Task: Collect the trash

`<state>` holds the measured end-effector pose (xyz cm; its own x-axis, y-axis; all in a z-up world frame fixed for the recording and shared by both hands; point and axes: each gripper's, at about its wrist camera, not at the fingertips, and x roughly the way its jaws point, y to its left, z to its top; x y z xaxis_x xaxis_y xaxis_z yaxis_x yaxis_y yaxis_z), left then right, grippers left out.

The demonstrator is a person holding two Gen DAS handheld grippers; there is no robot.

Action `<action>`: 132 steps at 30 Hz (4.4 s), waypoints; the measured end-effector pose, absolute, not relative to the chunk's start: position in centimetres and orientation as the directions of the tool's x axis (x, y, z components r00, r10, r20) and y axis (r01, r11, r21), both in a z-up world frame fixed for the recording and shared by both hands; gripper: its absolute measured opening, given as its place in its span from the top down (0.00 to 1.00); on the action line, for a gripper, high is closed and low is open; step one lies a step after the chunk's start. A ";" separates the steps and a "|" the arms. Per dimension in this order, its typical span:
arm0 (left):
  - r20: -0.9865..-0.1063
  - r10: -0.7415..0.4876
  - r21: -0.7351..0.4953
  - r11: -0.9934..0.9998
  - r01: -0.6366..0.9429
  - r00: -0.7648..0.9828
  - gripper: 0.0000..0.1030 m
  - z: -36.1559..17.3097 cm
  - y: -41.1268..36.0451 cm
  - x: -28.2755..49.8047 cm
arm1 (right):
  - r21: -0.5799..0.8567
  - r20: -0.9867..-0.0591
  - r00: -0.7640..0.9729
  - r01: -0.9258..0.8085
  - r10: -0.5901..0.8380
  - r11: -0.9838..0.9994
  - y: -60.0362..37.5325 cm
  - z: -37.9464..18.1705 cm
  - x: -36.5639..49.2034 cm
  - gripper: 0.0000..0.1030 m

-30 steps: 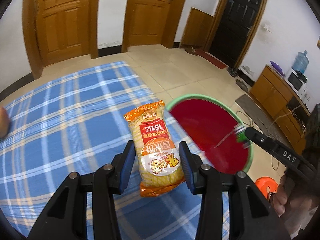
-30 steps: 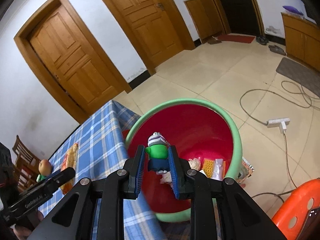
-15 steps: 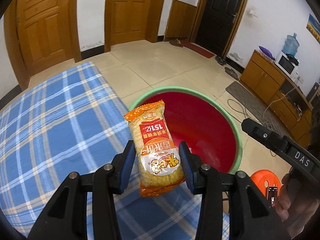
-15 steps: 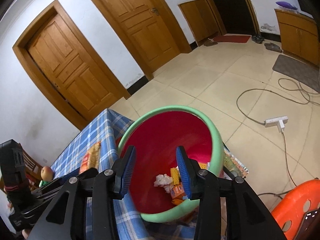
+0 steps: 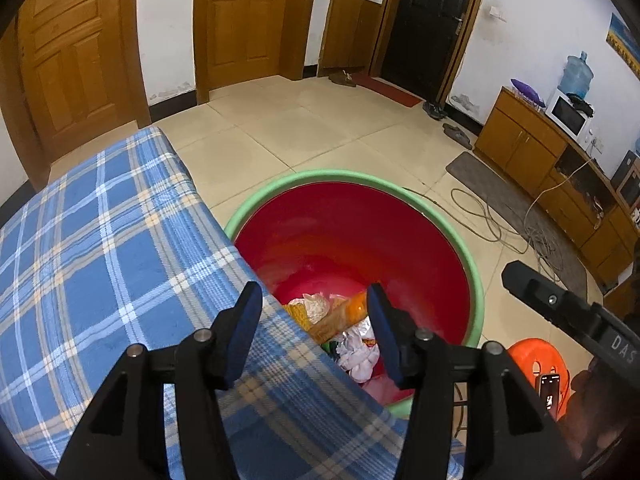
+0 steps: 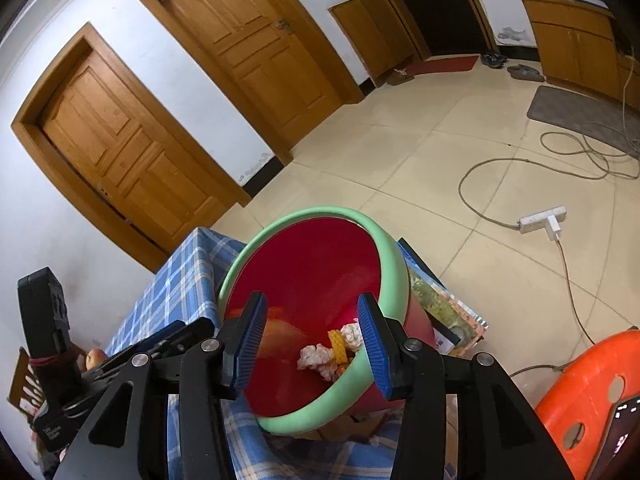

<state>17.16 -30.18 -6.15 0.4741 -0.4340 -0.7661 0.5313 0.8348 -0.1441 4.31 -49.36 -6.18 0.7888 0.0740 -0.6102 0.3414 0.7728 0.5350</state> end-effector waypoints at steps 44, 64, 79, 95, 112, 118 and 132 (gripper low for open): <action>-0.639 -0.126 -0.069 0.992 0.107 0.759 0.20 2.2 -7.6 3.3 | 0.308 -0.541 0.832 0.064 0.120 0.949 -28.7 2.8 -2.2 0.22; -0.644 -0.079 -0.063 0.997 0.050 0.761 0.20 0.1 -5.4 1.5 | 0.173 -0.528 0.849 0.068 0.034 0.983 -25.3 1.4 -3.8 0.22; -0.652 -0.064 -0.063 0.998 0.030 0.756 0.20 -0.6 -4.8 1.6 | 0.178 -0.525 0.850 0.075 0.030 0.981 -25.5 1.2 -4.0 0.22; -0.658 -0.060 -0.070 0.997 0.018 0.751 0.20 -0.9 -4.7 1.8 | 0.183 -0.533 0.846 0.077 0.033 0.980 -25.7 0.7 -3.9 0.22; -0.659 -0.063 -0.071 0.997 0.021 0.749 0.20 -1.0 -4.9 1.6 | 0.191 -0.539 0.842 0.086 0.031 0.978 -25.7 0.4 -3.9 0.22; -0.661 -0.064 -0.072 0.997 0.022 0.747 0.20 -1.0 -4.9 1.7 | 0.194 -0.543 0.839 0.086 0.034 0.977 -25.7 0.3 -3.8 0.22; -0.666 -0.064 -0.076 0.997 0.018 0.743 0.20 -1.1 -4.8 1.6 | 0.195 -0.543 0.839 0.086 0.035 0.977 -25.6 0.3 -3.8 0.22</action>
<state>1.62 -4.77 -1.07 0.7430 -0.0642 -0.6662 0.0184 0.9970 -0.0755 -3.79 -25.63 0.32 0.8388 0.0346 -0.5434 0.0859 0.9771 0.1947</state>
